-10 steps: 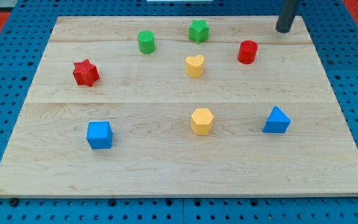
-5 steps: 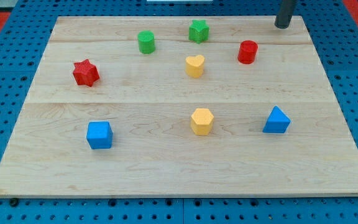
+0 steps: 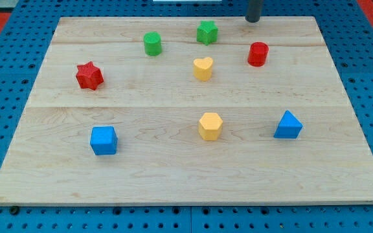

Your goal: Move the green star towards the right side of the green circle

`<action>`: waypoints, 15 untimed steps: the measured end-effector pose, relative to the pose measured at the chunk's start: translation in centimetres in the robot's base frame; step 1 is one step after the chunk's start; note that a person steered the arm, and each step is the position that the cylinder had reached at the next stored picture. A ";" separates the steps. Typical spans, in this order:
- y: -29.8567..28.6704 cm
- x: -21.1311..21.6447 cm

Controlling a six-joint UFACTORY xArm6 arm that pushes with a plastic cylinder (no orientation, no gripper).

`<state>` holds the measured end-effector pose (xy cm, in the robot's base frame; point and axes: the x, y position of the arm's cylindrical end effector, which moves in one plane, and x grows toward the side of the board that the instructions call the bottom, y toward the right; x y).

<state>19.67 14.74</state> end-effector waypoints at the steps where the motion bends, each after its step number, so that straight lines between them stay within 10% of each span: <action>1: 1.5 -0.1; 4: 10.2 0.5; 9: -12.0 3.1; 15: -12.8 5.1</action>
<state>24.79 1.90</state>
